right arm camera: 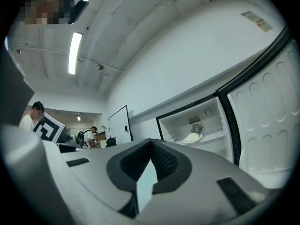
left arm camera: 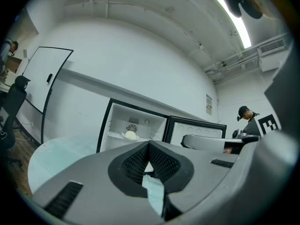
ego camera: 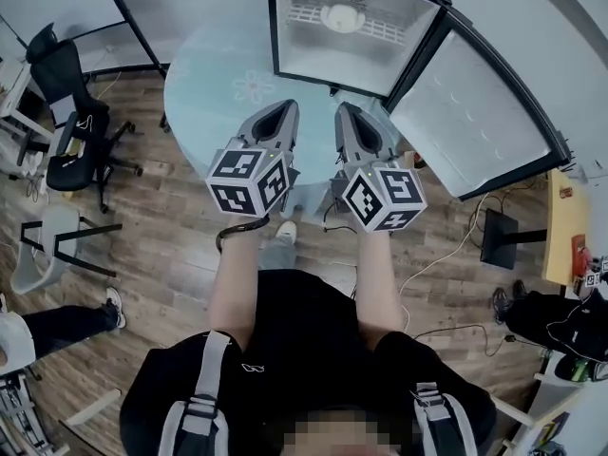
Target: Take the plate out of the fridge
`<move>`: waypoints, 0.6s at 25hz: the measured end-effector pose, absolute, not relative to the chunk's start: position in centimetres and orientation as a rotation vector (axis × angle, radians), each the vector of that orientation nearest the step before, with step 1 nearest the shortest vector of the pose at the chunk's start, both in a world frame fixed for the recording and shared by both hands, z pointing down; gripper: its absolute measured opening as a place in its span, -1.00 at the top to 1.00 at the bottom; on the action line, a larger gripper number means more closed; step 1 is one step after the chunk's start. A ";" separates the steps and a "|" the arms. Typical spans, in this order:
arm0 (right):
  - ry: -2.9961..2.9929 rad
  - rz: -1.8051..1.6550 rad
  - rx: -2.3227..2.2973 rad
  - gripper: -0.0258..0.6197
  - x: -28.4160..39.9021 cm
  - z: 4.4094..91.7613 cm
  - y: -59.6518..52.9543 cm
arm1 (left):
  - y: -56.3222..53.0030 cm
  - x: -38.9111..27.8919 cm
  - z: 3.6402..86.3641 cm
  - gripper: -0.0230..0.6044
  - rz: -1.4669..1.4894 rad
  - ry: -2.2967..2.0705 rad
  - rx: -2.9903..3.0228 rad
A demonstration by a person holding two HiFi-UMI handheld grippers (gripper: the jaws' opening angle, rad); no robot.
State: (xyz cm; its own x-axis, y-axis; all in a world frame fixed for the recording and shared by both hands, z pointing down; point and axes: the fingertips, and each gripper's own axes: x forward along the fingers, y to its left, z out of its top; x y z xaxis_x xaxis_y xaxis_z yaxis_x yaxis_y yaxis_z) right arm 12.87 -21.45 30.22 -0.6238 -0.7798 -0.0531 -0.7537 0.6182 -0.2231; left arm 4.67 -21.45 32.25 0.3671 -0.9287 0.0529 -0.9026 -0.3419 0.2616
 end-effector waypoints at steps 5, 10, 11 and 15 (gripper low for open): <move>2.684 -0.333 -1.353 0.92 13.5 32.0 -25.7 | -26.0 5.9 34.4 0.92 -0.110 -1.554 2.378; 2.650 -0.370 -1.389 0.92 12.9 32.5 -30.3 | -30.8 5.8 35.5 0.92 -0.110 -1.482 2.379; 2.650 -0.376 -1.389 0.92 12.3 32.7 -31.2 | -31.7 5.5 36.1 0.92 -0.101 -1.469 2.370; 2.661 -0.392 -1.401 0.92 9.9 33.3 -34.5 | -35.4 4.0 36.9 0.92 -0.068 -1.448 2.365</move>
